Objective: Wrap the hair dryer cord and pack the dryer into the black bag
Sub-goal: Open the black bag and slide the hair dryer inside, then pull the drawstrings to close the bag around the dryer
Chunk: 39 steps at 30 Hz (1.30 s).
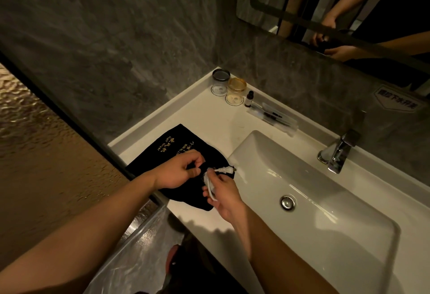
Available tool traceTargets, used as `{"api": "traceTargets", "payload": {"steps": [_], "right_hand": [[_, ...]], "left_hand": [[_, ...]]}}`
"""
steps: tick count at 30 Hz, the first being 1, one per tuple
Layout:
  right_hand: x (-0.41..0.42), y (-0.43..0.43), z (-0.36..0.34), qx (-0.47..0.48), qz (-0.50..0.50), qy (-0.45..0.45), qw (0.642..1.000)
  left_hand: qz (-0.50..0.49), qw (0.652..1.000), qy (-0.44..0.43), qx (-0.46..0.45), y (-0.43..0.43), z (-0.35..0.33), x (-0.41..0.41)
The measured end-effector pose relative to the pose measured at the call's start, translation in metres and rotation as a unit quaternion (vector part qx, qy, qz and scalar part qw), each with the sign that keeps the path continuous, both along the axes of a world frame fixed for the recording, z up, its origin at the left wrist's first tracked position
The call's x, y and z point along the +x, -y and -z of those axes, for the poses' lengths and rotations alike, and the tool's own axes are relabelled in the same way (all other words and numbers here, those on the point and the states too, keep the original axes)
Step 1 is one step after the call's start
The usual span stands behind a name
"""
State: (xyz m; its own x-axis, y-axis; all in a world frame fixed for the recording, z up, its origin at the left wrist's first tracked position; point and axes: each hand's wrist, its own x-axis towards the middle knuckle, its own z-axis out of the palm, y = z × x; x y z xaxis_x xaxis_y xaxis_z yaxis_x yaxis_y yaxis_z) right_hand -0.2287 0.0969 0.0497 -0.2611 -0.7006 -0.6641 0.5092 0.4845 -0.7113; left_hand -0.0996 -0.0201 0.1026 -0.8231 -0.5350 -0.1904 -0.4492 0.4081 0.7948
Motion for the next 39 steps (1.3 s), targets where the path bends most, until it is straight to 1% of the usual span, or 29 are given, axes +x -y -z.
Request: {"api": "traceTargets", "payload": {"steps": [3, 5, 8, 11, 13, 14, 15, 17, 18, 19, 20, 21, 22, 23, 24, 26, 28, 31, 35, 37, 39], "right_hand": [[0.004, 0.009, 0.004, 0.051, -0.047, 0.001, 0.998], [0.006, 0.012, 0.007, 0.064, -0.054, 0.034, 0.996], [0.003, 0.012, 0.012, 0.034, -0.012, 0.130, 0.991], [-0.006, 0.000, 0.020, -0.014, 0.032, 0.208, 0.978], [-0.009, -0.009, 0.023, -0.035, 0.035, 0.229, 0.972], [-0.010, -0.012, 0.023, -0.038, 0.028, 0.223, 0.974], [-0.010, -0.013, 0.022, -0.032, 0.020, 0.200, 0.979], [-0.014, -0.013, 0.018, -0.014, 0.005, 0.099, 0.995], [-0.017, -0.012, 0.016, -0.005, -0.014, 0.017, 1.000], [-0.021, -0.012, 0.015, 0.005, -0.046, -0.098, 0.994], [-0.024, -0.012, 0.015, 0.013, -0.089, -0.228, 0.969], [-0.028, -0.012, 0.016, 0.013, -0.130, -0.341, 0.931], [-0.030, -0.013, 0.018, 0.006, -0.154, -0.432, 0.889], [-0.033, -0.013, 0.020, -0.010, -0.165, -0.494, 0.854], [-0.035, -0.011, 0.021, -0.030, -0.170, -0.534, 0.827], [-0.043, -0.006, 0.026, -0.058, -0.208, -0.560, 0.800], [-0.052, -0.001, 0.032, -0.060, -0.271, -0.563, 0.778], [-0.062, 0.004, 0.039, -0.079, -0.337, -0.555, 0.757], [-0.067, 0.005, 0.040, -0.104, -0.371, -0.565, 0.730], [-0.067, 0.005, 0.041, -0.117, -0.378, -0.563, 0.725], [-0.066, 0.006, 0.044, -0.123, -0.369, -0.569, 0.725]], "left_hand": [[-0.003, 1.000, -0.002, -0.001, -0.003, 0.000, 0.007], [-0.019, 1.000, -0.009, 0.001, -0.007, 0.002, 0.013], [-0.061, 0.998, -0.010, -0.003, -0.016, 0.010, 0.025], [-0.101, 0.995, -0.018, 0.010, -0.028, 0.022, 0.037], [-0.128, 0.991, -0.024, 0.013, -0.037, 0.031, 0.044], [-0.143, 0.989, -0.026, 0.013, -0.043, 0.037, 0.046], [-0.162, 0.986, -0.029, 0.011, -0.050, 0.043, 0.048], [-0.207, 0.978, -0.023, -0.008, -0.065, 0.054, 0.050], [-0.228, 0.973, -0.007, -0.030, -0.072, 0.061, 0.051], [-0.243, 0.968, 0.015, -0.058, -0.079, 0.068, 0.051], [-0.255, 0.962, 0.038, -0.085, -0.085, 0.074, 0.053], [-0.267, 0.956, 0.059, -0.107, -0.090, 0.080, 0.054], [-0.278, 0.949, 0.078, -0.124, -0.094, 0.086, 0.056], [-0.287, 0.944, 0.095, -0.135, -0.097, 0.091, 0.058], [-0.292, 0.939, 0.112, -0.141, -0.098, 0.095, 0.059], [-0.298, 0.935, 0.133, -0.139, -0.100, 0.100, 0.062], [-0.297, 0.935, 0.143, -0.132, -0.101, 0.103, 0.066], [-0.306, 0.937, 0.136, -0.095, -0.104, 0.110, 0.076], [-0.343, 0.931, 0.118, -0.036, -0.109, 0.114, 0.077], [-0.363, 0.926, 0.101, -0.015, -0.111, 0.112, 0.074], [-0.386, 0.920, 0.058, 0.024, -0.113, 0.112, 0.074]]}}
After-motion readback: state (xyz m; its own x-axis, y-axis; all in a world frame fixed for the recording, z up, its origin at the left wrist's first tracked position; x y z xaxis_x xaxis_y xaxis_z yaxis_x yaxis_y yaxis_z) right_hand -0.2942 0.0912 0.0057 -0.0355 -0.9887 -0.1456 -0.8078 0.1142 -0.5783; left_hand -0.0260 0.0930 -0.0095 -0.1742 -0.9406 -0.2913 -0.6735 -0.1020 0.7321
